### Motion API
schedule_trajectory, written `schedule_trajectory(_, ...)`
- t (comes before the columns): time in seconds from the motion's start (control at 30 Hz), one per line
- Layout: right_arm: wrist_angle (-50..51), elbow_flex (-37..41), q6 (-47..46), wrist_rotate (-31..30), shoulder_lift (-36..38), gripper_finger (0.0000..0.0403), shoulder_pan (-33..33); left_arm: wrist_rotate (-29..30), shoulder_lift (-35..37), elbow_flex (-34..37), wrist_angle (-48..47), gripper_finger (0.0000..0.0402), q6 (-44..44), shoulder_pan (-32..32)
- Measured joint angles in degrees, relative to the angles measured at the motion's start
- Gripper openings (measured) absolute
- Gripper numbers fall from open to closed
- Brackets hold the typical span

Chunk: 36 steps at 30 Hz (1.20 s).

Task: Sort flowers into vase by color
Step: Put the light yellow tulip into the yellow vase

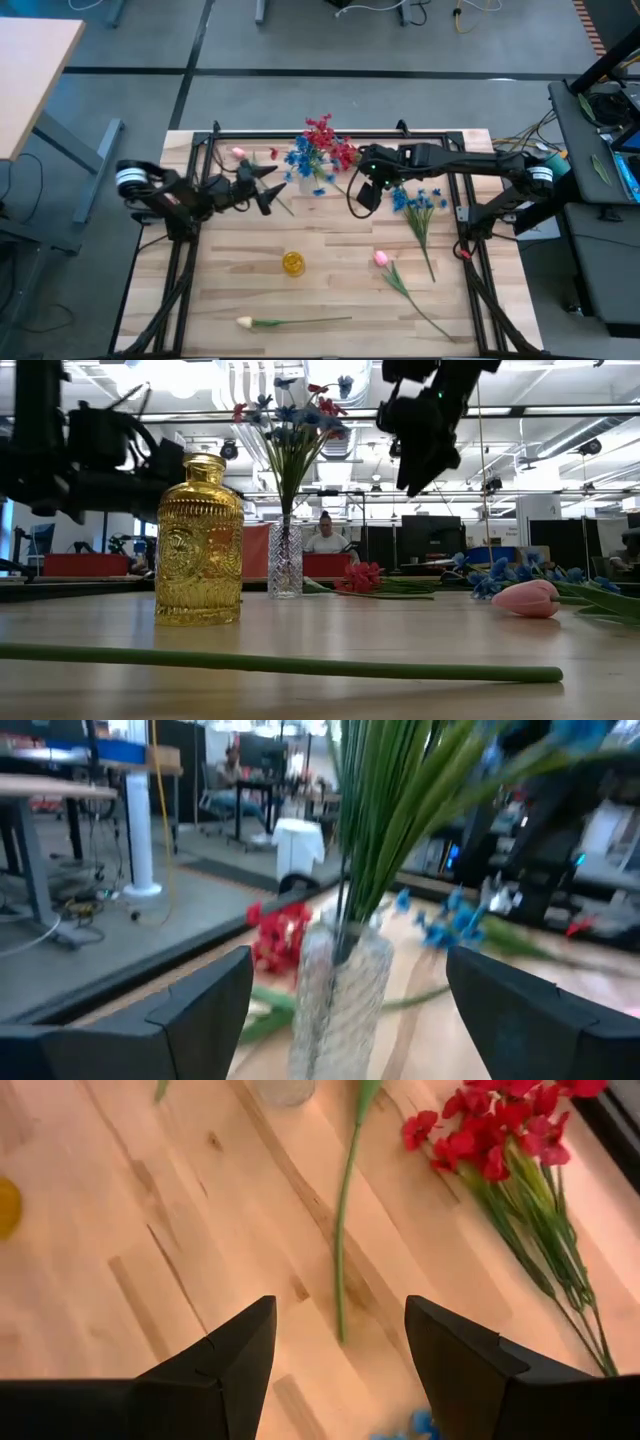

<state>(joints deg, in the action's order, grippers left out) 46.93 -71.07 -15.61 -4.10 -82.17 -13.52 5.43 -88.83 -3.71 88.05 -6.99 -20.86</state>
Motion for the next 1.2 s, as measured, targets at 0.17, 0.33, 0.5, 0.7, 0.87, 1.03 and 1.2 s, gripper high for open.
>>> schedule_trajectory(0.17,-15.73,9.53,1.43,0.00,-0.25,0.0215,0.00,-0.03,6.94,2.31,-0.14,0.0316,-1.04,1.45)
schedule_trajectory(0.33,-42.41,22.19,2.08,-0.85,-1.63,0.0215,-0.31,-0.06,11.42,2.68,-0.43,0.0316,-1.12,3.63)
schedule_trajectory(0.5,-63.03,28.99,1.00,-3.55,-8.07,0.0215,-0.39,-0.15,14.15,2.32,-0.57,0.0316,-1.09,4.87)
schedule_trajectory(0.7,-65.20,26.67,-0.09,-8.00,-16.92,0.0215,-0.78,-0.49,16.68,1.74,-0.57,0.0316,-1.09,5.52)
schedule_trajectory(0.87,-63.49,24.56,-1.08,-9.47,-20.66,0.0212,-0.75,-1.55,18.63,1.60,-0.73,0.0316,-1.09,5.79)
schedule_trajectory(1.03,-60.10,23.30,-1.38,-10.97,-22.31,0.0179,-0.74,-1.64,19.59,1.56,-0.63,0.0316,-1.09,5.81)
schedule_trajectory(1.2,-58.87,23.21,-2.69,-9.89,-22.45,0.0110,-0.79,-1.64,19.85,1.49,-0.40,0.0316,-1.10,5.81)
